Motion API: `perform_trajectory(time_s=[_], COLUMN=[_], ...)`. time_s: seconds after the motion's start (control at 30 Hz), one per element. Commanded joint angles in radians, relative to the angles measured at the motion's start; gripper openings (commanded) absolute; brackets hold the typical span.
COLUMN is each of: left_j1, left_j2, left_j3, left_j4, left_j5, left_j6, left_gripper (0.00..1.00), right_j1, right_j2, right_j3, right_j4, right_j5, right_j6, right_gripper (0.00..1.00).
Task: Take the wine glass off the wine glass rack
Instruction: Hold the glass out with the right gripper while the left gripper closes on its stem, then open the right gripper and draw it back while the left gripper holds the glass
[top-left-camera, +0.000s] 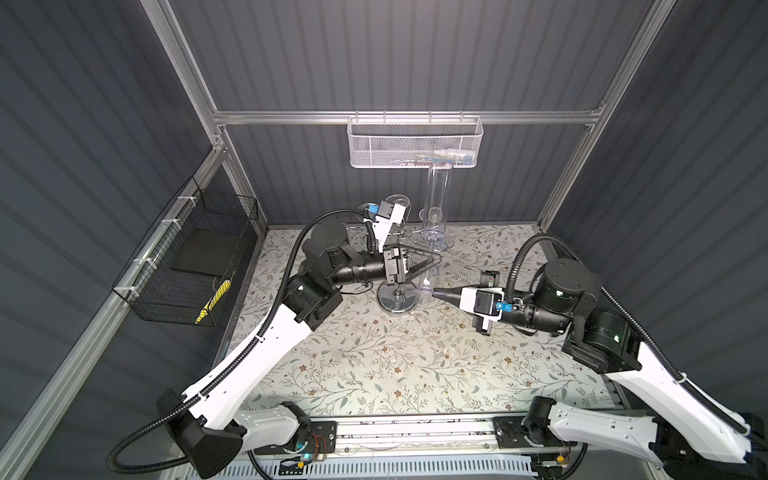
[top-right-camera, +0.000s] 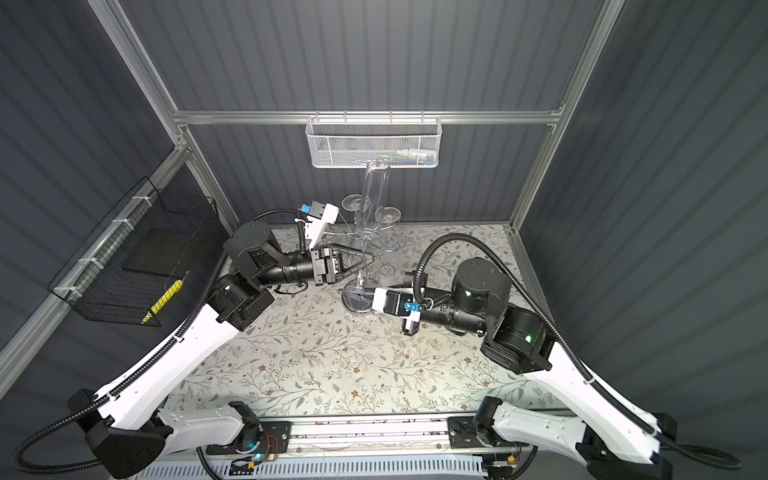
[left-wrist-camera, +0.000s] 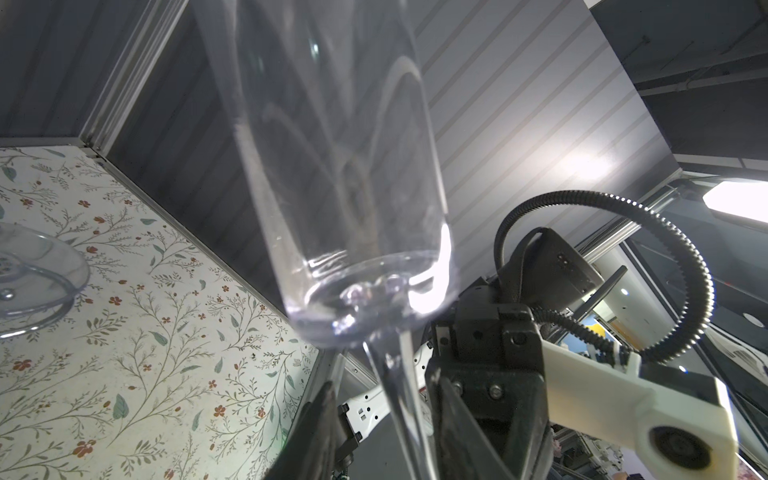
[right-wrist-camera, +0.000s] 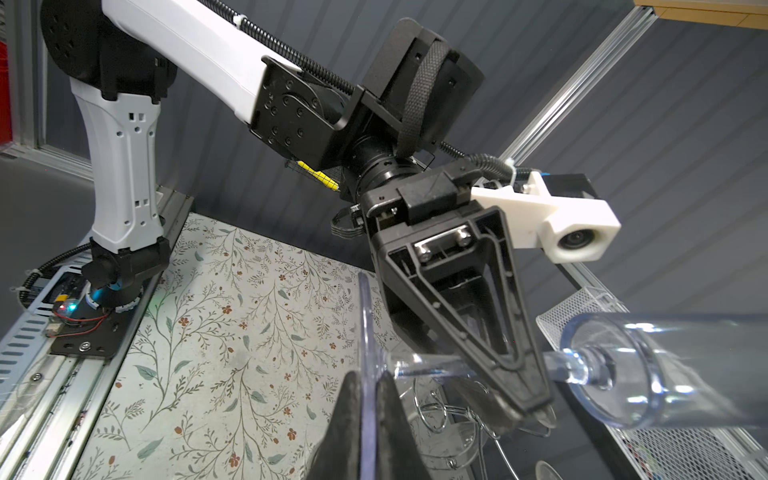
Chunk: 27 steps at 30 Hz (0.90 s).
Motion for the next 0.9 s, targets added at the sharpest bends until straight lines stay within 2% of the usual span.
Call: perform_trajectory(time_s=[0.0,0.53,0.63,0.7,0.8,0.83,0.87], left_j1=[-0.018,-0.032,-0.032,-0.032,-0.032,-0.032,-0.032], left_j2=[0.014,0.019,0.021,0.022,0.016,0.011,0.004], left_j3=[0.013,0.013,0.012,0.013,0.019,0.022,0.025], left_j4=[0.006,-0.001,0.0,-0.004,-0.006,-0.009,-0.015], left_j5=[0.036,0.01,0.007,-0.002,-0.02,-0.03,-0.041], left_j6=[-0.002,-0.007,-0.008,-0.006,0.003,0.009,0.018], left_gripper=[0.34,0.09,0.0,0.0,0.0,0.0,0.0], right_j1=[0.007,0.014,0.014,0.014,0.015,0.014,0.014], right_j2=[-0.014,-0.022,-0.022,-0.023,-0.042,-0.051,-0.063], right_j3=[-0.007,-0.021,-0.021,-0.023,-0.046,-0.054,-0.065], right_j4=[0.017,-0.014,-0.014,-0.039,0.011,0.029,0.047], right_j5=[0.038,0.074,0.079,0.077,0.083,0.085,0.086], right_j6=[-0.045,-0.071,-0.071,-0.064,-0.033,-0.02,-0.002], right_gripper=[0.0,0.0,0.0,0.03,0.57,0.66,0.91])
